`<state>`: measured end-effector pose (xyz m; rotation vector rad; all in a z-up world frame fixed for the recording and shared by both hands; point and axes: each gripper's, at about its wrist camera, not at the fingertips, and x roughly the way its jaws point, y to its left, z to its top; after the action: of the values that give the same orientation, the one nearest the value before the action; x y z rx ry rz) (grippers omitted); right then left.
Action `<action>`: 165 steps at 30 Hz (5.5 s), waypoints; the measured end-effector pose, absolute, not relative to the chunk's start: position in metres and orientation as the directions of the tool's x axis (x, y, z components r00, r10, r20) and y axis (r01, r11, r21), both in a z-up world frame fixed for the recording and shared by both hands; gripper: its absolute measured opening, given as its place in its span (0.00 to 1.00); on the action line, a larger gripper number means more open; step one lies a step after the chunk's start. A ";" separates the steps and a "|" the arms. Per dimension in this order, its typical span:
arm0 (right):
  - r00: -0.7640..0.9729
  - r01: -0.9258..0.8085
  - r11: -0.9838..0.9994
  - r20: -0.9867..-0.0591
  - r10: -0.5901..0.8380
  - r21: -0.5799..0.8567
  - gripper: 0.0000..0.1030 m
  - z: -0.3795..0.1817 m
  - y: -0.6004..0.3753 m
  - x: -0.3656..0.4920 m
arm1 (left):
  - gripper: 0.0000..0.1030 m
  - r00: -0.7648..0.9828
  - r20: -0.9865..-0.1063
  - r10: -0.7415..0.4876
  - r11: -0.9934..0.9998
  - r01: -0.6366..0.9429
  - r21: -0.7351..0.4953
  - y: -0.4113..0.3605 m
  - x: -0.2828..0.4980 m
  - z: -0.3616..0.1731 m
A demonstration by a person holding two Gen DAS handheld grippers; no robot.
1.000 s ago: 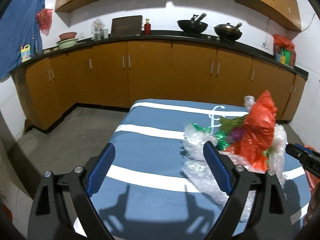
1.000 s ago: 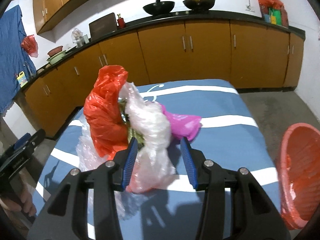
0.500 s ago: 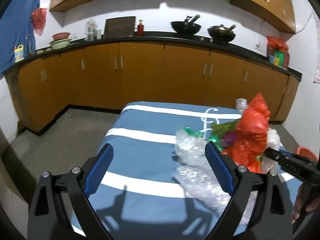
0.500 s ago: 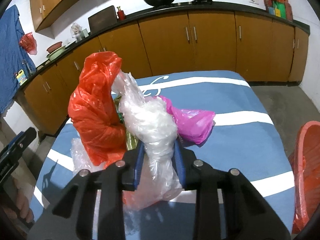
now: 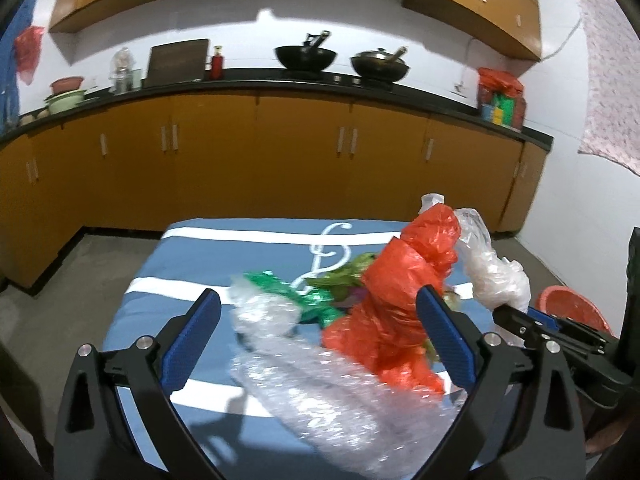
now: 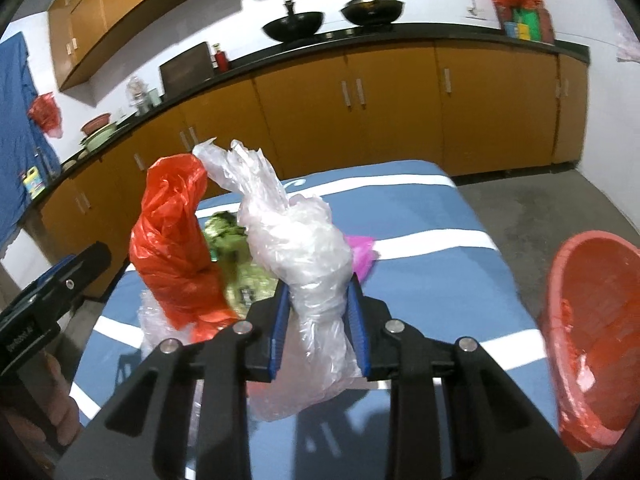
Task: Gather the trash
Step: 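Grasp a red bag with the left tool while the right tool grasps a clear bag, then carry both bags over the red wastebasket and open both tools to drop them, then return to the table and grasp the yellow-green bag with the right tool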
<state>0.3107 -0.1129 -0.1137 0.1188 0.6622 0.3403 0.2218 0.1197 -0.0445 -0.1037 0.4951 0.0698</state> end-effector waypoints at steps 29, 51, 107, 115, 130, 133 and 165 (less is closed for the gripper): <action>0.772 -0.114 0.970 -0.596 0.222 0.214 0.28 -0.125 -0.184 0.301 | 0.72 0.781 -0.623 -0.044 0.995 -0.023 -0.099 0.091 0.287 -0.067; 0.800 -0.106 0.970 -0.561 0.213 0.217 0.28 -0.108 -0.197 0.285 | 0.43 0.824 -0.563 -0.069 0.989 -0.015 -0.145 0.092 0.266 -0.024; 0.787 0.331 0.917 -0.602 -0.138 0.223 0.27 -0.118 -0.428 0.252 | 0.43 0.631 -0.614 -0.475 0.854 0.498 -0.149 -0.168 0.274 -0.060; 0.781 0.337 0.910 -0.612 -0.127 0.241 0.30 -0.128 -0.441 0.264 | 0.43 0.597 -0.637 -0.488 0.834 0.534 -0.139 -0.190 0.283 -0.073; 0.776 0.366 0.896 -0.614 -0.145 0.250 0.43 -0.139 -0.456 0.255 | 0.57 0.597 -0.657 -0.461 0.859 0.486 -0.161 -0.180 0.288 -0.078; 0.775 0.368 0.897 -0.614 -0.150 0.245 0.45 -0.138 -0.452 0.251 | 0.59 0.625 -0.643 -0.443 0.876 0.456 -0.160 -0.161 0.282 -0.071; 0.764 -0.256 0.940 -0.549 0.340 0.226 0.45 -0.087 -0.154 0.264 | 0.78 0.821 -0.546 0.167 0.970 -0.235 -0.056 0.150 0.182 -0.058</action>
<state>0.2645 -0.1543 -0.0872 0.1403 0.6225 0.3250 0.1815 0.1496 -0.0580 -0.1229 0.5689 0.2143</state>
